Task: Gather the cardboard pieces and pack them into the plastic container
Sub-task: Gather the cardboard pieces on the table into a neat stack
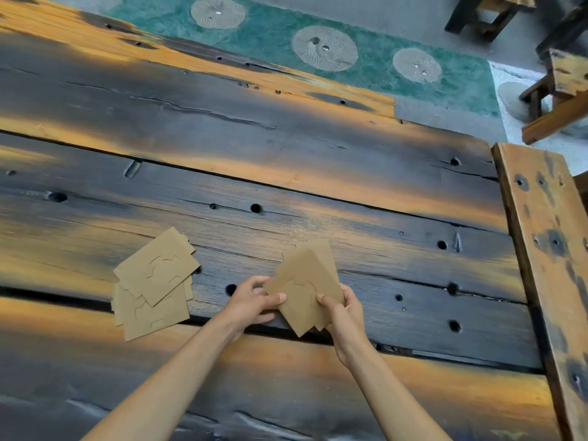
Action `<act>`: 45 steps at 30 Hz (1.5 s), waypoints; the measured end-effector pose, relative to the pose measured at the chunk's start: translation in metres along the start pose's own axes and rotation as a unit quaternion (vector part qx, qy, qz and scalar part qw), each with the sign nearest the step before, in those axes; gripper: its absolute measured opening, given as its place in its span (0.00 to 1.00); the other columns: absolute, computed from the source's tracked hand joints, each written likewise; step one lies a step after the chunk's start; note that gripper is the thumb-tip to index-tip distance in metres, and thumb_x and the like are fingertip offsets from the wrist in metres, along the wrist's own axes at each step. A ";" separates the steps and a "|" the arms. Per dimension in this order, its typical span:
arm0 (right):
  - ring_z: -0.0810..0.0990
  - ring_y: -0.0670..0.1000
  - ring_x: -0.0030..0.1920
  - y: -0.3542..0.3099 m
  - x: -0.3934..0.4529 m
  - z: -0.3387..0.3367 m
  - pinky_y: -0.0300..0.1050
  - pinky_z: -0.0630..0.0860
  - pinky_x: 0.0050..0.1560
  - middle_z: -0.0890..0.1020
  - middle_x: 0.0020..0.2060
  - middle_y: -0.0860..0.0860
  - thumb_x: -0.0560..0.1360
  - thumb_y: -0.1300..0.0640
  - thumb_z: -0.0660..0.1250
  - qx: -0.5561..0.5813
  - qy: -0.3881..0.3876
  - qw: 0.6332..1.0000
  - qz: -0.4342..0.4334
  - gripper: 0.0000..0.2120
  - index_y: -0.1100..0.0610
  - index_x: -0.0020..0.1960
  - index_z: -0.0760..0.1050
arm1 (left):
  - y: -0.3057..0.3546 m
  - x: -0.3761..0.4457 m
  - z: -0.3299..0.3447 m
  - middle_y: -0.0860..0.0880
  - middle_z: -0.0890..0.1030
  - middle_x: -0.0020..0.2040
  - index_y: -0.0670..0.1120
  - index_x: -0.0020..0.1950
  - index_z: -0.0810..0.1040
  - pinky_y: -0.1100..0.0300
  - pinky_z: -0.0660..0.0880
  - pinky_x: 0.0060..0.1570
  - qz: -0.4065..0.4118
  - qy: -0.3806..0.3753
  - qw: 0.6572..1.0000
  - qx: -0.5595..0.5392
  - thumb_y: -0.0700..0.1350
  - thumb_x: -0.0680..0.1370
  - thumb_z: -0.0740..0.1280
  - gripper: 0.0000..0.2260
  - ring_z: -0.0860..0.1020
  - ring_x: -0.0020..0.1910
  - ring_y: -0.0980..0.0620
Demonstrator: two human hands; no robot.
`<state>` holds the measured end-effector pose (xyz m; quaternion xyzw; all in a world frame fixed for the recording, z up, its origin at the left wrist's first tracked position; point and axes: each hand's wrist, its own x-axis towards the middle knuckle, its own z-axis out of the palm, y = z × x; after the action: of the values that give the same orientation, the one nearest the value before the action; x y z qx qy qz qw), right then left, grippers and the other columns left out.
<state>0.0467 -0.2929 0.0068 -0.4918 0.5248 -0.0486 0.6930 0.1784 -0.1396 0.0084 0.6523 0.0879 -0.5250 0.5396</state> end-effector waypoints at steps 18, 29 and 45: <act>0.83 0.46 0.49 -0.023 0.082 -0.026 0.45 0.77 0.58 0.85 0.45 0.47 0.77 0.56 0.72 -0.223 0.033 0.973 -0.043 0.20 0.57 0.68 0.76 | 0.028 0.071 0.066 0.47 0.86 0.51 0.47 0.60 0.82 0.49 0.80 0.57 0.106 0.165 0.973 0.119 0.36 0.78 0.69 0.12 0.85 0.50 0.46; 0.81 0.50 0.57 -0.012 0.076 -0.002 0.52 0.79 0.63 0.82 0.57 0.53 0.77 0.58 0.69 -0.285 0.083 0.951 -0.088 0.15 0.55 0.64 0.79 | 0.013 0.070 0.074 0.45 0.78 0.60 0.51 0.75 0.71 0.52 0.74 0.60 0.091 0.293 0.908 0.284 0.49 0.79 0.69 0.25 0.76 0.59 0.47; 0.83 0.45 0.44 -0.020 0.050 0.013 0.36 0.74 0.38 0.86 0.46 0.48 0.78 0.61 0.67 -0.195 -0.082 0.977 -0.026 0.15 0.43 0.56 0.81 | -0.003 0.045 0.008 0.47 0.76 0.45 0.53 0.52 0.72 0.54 0.80 0.43 0.004 0.168 0.985 -0.036 0.39 0.73 0.74 0.16 0.81 0.49 0.51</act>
<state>0.0879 -0.3247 -0.0131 -0.6336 0.4525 0.0768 0.6228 0.1910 -0.1651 -0.0274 0.7115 0.1936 -0.4028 0.5422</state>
